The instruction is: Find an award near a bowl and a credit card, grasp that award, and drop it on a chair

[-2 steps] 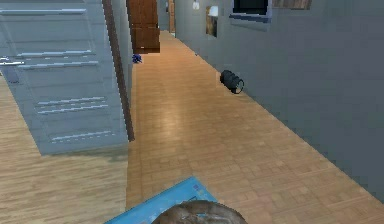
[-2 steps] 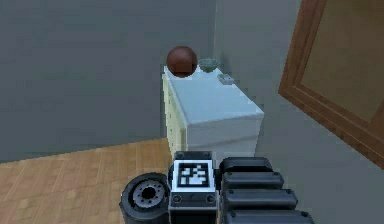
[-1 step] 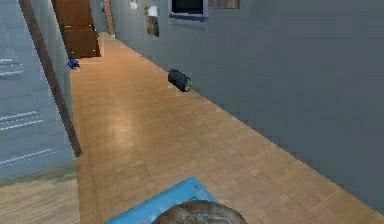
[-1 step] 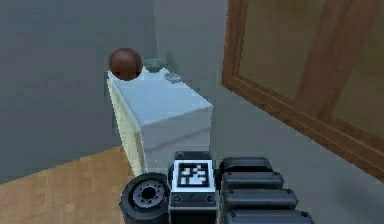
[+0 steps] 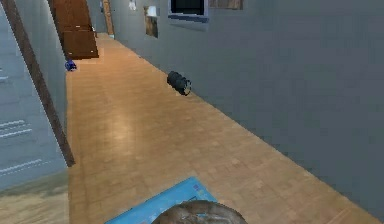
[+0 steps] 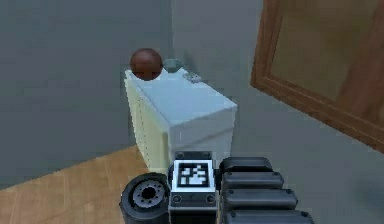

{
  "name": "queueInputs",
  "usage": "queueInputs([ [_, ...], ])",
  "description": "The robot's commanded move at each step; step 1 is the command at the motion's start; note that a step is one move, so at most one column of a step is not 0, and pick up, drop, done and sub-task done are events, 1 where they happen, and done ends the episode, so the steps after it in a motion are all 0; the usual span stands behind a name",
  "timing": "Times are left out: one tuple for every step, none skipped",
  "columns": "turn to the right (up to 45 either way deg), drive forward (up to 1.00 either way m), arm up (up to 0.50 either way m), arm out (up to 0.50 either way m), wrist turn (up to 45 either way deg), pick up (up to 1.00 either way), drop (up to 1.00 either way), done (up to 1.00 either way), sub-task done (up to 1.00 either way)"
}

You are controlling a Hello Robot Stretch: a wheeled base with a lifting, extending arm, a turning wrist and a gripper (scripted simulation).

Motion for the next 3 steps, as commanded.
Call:
queueInputs([
  [-21.0, 0.0, 0.0, 0.0, 0.0, 0.0, 0.0, 0.0, 0.0],
  [0.0, 1.0, 0.0, 0.0, 0.0, 0.0, 0.0, 0.0, 0.0],
  [-3.0, 0.0, 0.0, 0.0, 0.0, 0.0, 0.0, 0.0, 0.0],
])
